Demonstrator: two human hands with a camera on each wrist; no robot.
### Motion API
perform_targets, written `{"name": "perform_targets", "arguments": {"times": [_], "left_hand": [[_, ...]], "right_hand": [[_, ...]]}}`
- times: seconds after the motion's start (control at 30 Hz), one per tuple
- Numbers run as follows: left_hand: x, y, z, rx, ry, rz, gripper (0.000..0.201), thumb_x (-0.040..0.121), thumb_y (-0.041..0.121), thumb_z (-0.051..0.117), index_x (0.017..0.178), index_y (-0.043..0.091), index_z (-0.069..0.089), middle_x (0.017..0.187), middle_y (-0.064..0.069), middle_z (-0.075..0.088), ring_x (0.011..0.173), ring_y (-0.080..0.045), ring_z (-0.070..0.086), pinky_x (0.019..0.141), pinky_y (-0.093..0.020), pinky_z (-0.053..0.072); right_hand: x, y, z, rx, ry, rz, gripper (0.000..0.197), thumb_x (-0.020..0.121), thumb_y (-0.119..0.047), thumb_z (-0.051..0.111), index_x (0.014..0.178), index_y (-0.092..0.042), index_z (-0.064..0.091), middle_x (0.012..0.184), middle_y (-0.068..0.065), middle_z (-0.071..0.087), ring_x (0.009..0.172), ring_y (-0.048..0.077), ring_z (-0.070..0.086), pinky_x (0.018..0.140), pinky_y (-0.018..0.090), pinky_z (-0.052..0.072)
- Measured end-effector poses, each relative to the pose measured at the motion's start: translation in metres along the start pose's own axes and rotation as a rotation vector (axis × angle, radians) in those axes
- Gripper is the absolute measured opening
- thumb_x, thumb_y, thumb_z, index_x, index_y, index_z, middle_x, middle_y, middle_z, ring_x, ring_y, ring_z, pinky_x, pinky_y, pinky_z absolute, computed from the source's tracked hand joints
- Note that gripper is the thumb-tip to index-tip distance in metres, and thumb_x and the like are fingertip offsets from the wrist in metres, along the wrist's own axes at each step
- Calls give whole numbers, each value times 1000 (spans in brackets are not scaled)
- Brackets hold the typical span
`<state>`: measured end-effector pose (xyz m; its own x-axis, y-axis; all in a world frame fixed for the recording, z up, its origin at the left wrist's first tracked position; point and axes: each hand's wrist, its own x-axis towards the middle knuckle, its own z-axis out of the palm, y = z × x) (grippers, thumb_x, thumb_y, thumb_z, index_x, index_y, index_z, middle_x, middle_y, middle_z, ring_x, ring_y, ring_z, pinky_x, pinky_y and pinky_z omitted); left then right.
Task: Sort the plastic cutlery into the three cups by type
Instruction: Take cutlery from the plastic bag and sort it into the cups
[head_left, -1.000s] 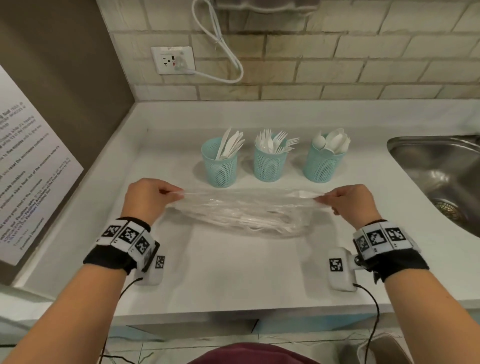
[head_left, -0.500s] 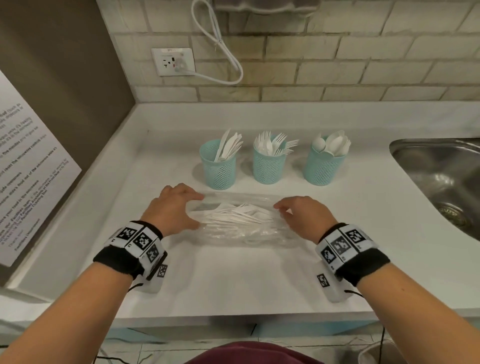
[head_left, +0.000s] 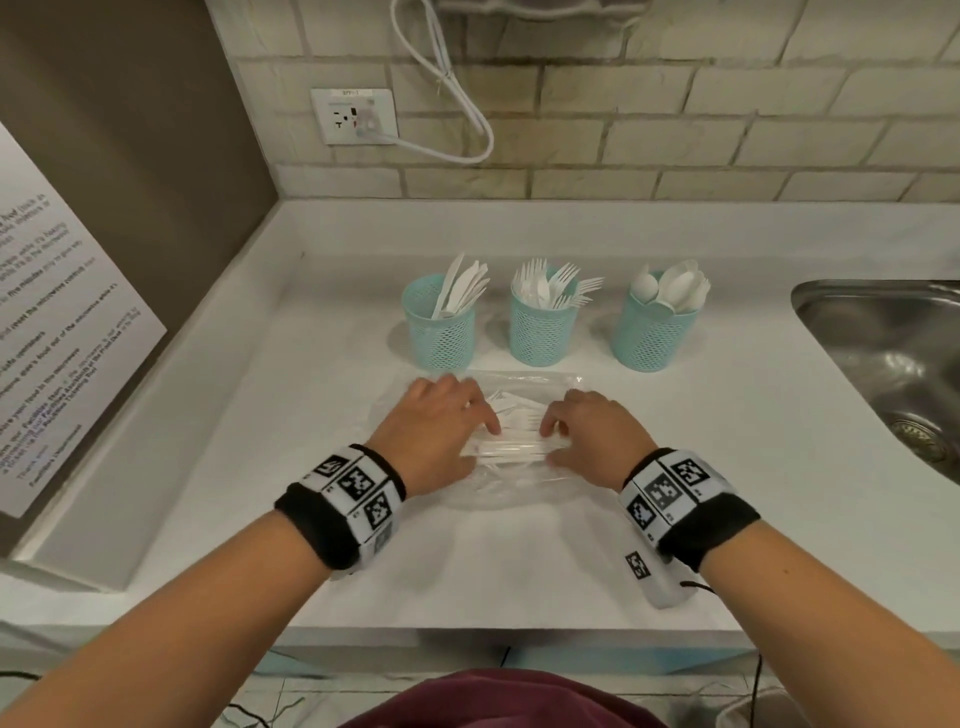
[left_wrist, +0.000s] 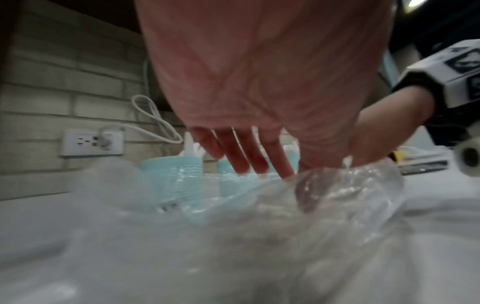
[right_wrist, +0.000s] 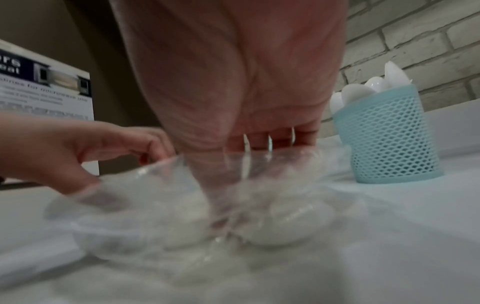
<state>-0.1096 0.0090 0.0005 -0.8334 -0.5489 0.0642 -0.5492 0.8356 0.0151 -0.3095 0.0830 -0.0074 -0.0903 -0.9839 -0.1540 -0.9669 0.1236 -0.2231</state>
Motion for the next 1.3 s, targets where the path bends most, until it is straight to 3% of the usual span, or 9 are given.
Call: {"name": "perform_targets", "arguments": {"times": [0.07, 0.17, 0.27, 0.4, 0.6, 0.8, 1.0, 1.2, 1.3], "left_hand": [[10, 10, 10, -5, -118, 41, 51, 80, 40, 64, 128, 34, 47, 128, 7, 45, 119, -17, 39, 97, -31, 29], [21, 16, 19, 82, -157, 39, 63, 79, 46, 63, 134, 28, 40, 131, 3, 42, 121, -19, 37, 96, -33, 32], [28, 22, 19, 164, -154, 26, 66, 74, 49, 63, 131, 23, 44, 129, -1, 40, 120, -22, 36, 95, -35, 33], [37, 27, 19, 273, -174, 47, 59, 73, 44, 66, 120, 15, 44, 126, -6, 41, 115, -26, 39, 89, -37, 33], [45, 32, 25, 264, -243, 11, 60, 81, 35, 65, 128, 12, 36, 127, -9, 42, 116, -26, 42, 82, -36, 39], [47, 28, 24, 171, -222, -39, 54, 83, 29, 65, 125, 8, 37, 129, -12, 36, 107, -28, 46, 67, -35, 35], [43, 11, 23, 58, -239, -44, 48, 88, 31, 59, 127, 12, 38, 129, -7, 43, 117, -25, 40, 77, -35, 36], [40, -4, 21, 29, -232, -41, 43, 93, 32, 52, 127, 12, 36, 129, -5, 46, 115, -24, 38, 83, -38, 40], [38, -6, 23, 65, -219, -22, 48, 94, 35, 49, 133, 12, 33, 132, -4, 46, 117, -25, 38, 85, -38, 39]], "right_hand": [[0, -3, 3, 20, 20, -27, 31, 82, -31, 67, 112, -29, 63, 108, -1, 61, 107, 21, 51, 91, 33, 40], [-1, -3, 8, 80, 11, -59, 43, 80, -28, 70, 121, -29, 55, 106, -7, 65, 106, 18, 49, 90, 32, 39], [-3, 3, 6, 97, 16, -21, 48, 72, -30, 75, 113, -26, 50, 108, -7, 62, 107, 19, 49, 90, 33, 37], [-5, 9, 0, -115, -3, 51, 41, 71, -45, 71, 107, -28, 58, 114, -2, 51, 113, 23, 41, 96, 37, 30], [-2, 7, 3, -97, 59, -2, 26, 86, -42, 59, 109, -32, 67, 109, -6, 64, 111, 21, 45, 92, 34, 29], [-4, 14, 1, 37, 142, 51, 45, 73, -43, 72, 112, -31, 55, 112, -8, 58, 109, 18, 48, 91, 34, 31], [-8, 30, -5, 119, 76, 159, 56, 68, -44, 77, 114, -28, 49, 111, -7, 59, 107, 19, 52, 94, 35, 34], [-5, 29, -9, 13, 51, 122, 34, 74, -47, 71, 104, -32, 64, 115, -3, 56, 111, 21, 47, 95, 35, 33], [-3, 23, -6, 39, 101, 94, 35, 76, -56, 65, 103, -33, 67, 114, -5, 54, 110, 19, 44, 95, 36, 30]]}}
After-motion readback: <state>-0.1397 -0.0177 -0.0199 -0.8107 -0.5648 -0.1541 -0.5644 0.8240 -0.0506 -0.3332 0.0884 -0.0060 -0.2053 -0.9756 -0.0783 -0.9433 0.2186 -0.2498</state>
